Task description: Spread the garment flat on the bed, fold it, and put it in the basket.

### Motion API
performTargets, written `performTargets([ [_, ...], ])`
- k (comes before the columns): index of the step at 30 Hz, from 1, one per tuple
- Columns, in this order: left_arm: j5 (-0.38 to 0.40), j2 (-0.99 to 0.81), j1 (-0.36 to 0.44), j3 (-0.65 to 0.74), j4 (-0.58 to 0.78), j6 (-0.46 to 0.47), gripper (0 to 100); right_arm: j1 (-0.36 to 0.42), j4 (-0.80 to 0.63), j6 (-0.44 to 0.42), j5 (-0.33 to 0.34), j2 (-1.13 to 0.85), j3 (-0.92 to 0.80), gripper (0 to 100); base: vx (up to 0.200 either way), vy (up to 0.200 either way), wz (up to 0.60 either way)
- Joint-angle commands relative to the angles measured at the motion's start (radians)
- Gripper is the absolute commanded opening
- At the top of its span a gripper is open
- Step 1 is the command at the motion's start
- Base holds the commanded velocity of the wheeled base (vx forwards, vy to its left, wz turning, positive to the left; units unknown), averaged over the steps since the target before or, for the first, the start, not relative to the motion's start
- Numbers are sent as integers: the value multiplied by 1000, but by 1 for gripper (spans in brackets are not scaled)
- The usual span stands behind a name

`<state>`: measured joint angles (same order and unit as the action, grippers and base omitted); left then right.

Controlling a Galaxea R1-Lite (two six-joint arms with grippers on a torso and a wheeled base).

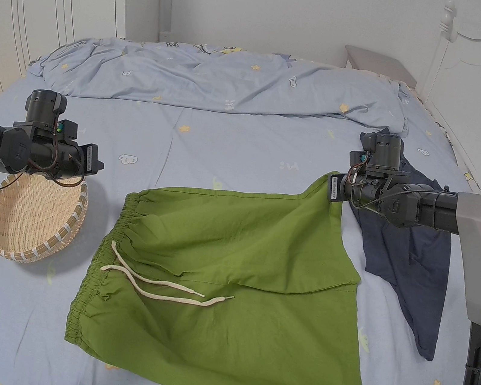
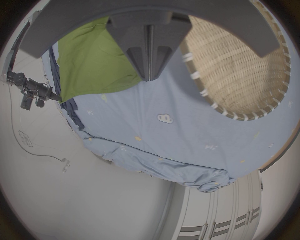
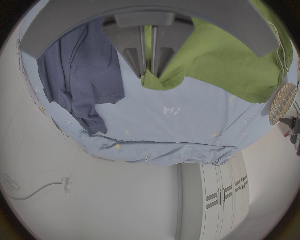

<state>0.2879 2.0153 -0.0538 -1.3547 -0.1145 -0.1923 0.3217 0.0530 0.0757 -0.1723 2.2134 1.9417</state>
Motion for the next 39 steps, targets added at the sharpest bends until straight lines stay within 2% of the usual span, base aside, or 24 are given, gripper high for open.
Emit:
performTargets([
  [1, 1, 0, 0, 0, -1, -1, 0, -9, 1, 2, 1, 8, 6, 0, 0, 0, 0],
  [5, 2, -1, 2, 0, -1, -4, 0, -13, -1, 2, 1, 8, 5, 0, 0, 0, 0],
  [9, 11, 46, 58, -20, -1, -84, 0, -20, 1, -7, 1, 6, -6, 0, 0, 0, 0],
  [11, 11, 65, 61, -35, -2, -105, 0, -18, -1, -8, 1, 6, -9, 0, 0, 0, 0],
  [12, 28, 89, 65, -81, 4, -183, 0, -16, -1, -13, 1, 6, -9, 0, 0, 0, 0],
  [13, 37, 91, 65, -90, 9, -200, 0, -16, -1, -14, 1, 6, -9, 0, 0, 0, 0],
  [19, 76, 114, 60, -133, 78, -219, 0, -16, -1, -24, 1, 3, -32, 0, 0, 0, 0],
  [20, 86, 128, 60, -146, 88, -220, 100, -18, -1, -28, 1, 3, -33, 0, 0, 0, 0],
  [25, 134, 186, 60, -198, 104, -228, 100, -20, -1, -37, 2, 2, -49, 0, 0, 0, 0],
  [39, 136, 292, 60, -291, 104, -222, 100, -9, 2, -37, 2, 3, -64, 0, 0, 0, 0],
])
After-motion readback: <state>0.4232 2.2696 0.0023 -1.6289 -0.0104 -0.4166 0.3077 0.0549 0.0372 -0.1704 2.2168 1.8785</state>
